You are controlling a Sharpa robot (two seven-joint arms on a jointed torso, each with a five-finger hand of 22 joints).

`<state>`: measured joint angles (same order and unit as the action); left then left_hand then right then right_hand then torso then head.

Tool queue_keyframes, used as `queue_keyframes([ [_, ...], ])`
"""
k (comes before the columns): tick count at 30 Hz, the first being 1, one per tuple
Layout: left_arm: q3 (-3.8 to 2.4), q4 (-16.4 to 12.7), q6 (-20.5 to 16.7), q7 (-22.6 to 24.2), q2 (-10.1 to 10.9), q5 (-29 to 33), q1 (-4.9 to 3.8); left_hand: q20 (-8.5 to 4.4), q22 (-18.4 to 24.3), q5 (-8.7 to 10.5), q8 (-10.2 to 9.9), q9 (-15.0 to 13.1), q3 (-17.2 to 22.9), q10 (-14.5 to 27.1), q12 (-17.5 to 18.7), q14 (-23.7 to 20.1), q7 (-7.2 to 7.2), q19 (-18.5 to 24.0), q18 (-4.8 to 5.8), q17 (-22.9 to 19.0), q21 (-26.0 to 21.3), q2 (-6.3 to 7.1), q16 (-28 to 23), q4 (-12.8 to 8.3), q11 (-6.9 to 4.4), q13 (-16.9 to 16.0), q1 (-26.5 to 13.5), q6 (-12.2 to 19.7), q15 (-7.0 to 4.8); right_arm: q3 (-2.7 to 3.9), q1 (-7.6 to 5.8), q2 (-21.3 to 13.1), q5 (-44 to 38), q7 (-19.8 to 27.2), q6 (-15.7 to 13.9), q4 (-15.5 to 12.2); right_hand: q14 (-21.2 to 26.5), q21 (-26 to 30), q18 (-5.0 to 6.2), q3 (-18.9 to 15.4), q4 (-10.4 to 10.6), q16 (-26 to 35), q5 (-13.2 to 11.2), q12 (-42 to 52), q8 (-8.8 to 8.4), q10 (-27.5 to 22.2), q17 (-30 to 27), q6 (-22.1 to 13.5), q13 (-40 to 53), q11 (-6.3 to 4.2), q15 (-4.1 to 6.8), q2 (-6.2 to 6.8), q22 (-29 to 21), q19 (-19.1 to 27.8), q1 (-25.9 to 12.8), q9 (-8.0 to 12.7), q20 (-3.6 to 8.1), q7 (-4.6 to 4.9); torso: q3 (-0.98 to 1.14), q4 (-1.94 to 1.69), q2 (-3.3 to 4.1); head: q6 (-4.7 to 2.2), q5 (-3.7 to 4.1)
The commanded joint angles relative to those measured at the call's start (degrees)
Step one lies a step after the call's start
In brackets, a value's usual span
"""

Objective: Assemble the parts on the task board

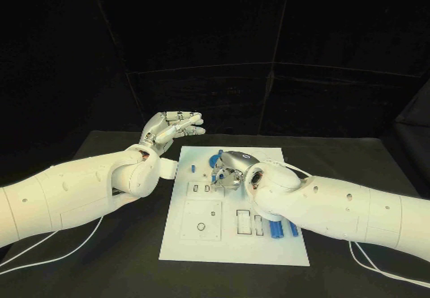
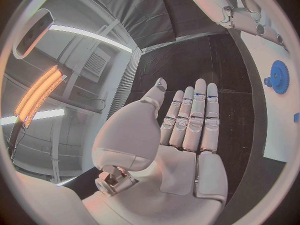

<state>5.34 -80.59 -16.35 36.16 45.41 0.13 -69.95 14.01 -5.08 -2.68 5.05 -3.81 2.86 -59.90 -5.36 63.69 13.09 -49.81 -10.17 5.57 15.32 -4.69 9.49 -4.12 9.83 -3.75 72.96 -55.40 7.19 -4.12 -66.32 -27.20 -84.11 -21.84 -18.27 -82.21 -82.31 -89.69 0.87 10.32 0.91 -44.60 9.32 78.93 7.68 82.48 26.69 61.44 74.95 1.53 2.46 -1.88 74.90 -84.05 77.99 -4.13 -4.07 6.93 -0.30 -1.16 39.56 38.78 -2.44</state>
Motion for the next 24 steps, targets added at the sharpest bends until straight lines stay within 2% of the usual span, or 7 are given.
queue_keyframes([
  [1,-0.06,0.0,0.74,0.27,-0.14,0.25,-0.11,-0.06,0.06,-0.15,-0.19,0.03,0.0,-0.37,0.18,0.55,-0.11,-0.33,-0.49,0.06,-0.06,-0.43,-0.01,-0.23,0.02,0.04,-0.14,-0.46,0.04,0.03,0.08,0.48,-2.39,-1.47,1.23,0.26,-0.01,-0.31,-0.87,0.41,0.08,0.18,0.35,-0.07,0.34,-0.28,-0.09,0.4,4.63,0.08,0.18,0.02,15.1,-5.95,0.17,-0.75,0.34,-0.47,0.05,0.01,0.01,0.15,-0.07],
  [11,-0.06,0.11,0.84,0.21,-0.28,0.25,-0.12,-0.1,0.08,-0.15,-0.2,0.02,0.01,-0.48,0.21,0.64,-0.14,-0.44,-0.48,0.07,-0.05,-0.48,-0.04,-0.26,-0.02,0.03,-0.15,-0.55,0.01,0.02,0.56,1.16,-3.02,-1.82,2.5,0.89,-0.01,-0.31,-0.87,0.51,-0.02,0.19,0.53,-0.19,0.25,-0.37,-0.09,0.26,4.54,0.11,0.16,0.29,15.1,-5.95,0.07,-0.72,0.33,-0.4,0.02,0.02,0.01,0.29,0.14],
  [17,-0.06,0.15,0.87,0.11,-0.35,0.25,-0.11,-0.1,0.09,-0.15,-0.21,0.02,0.01,-0.48,0.22,0.65,-0.14,-0.45,-0.48,0.07,-0.05,-0.48,-0.04,-0.27,-0.02,0.03,-0.16,-0.55,0.0,0.0,0.79,1.4,-3.09,-1.48,2.88,1.03,-0.01,-0.31,-0.87,0.53,-0.04,0.2,0.55,-0.22,0.22,-0.39,-0.09,0.21,4.52,0.14,0.15,0.39,15.1,-5.95,0.0,-0.71,0.32,-0.37,0.08,0.02,0.02,0.35,0.08],
  [24,-0.06,0.14,0.97,-0.03,-0.4,0.24,-0.11,-0.11,0.1,-0.16,-0.22,0.02,0.0,-0.5,0.24,0.66,-0.13,-0.47,-0.48,0.07,-0.05,-0.48,-0.06,-0.27,-0.02,0.03,-0.17,-0.57,0.0,-0.01,1.05,1.57,-3.01,-1.2,3.32,1.57,-0.01,-0.31,-0.87,0.53,-0.04,0.2,0.56,-0.19,0.2,-0.37,-0.09,0.18,4.56,0.16,0.14,0.49,15.1,-5.95,-0.07,-0.71,0.31,-0.35,0.03,0.03,0.0,0.44,0.11],
])
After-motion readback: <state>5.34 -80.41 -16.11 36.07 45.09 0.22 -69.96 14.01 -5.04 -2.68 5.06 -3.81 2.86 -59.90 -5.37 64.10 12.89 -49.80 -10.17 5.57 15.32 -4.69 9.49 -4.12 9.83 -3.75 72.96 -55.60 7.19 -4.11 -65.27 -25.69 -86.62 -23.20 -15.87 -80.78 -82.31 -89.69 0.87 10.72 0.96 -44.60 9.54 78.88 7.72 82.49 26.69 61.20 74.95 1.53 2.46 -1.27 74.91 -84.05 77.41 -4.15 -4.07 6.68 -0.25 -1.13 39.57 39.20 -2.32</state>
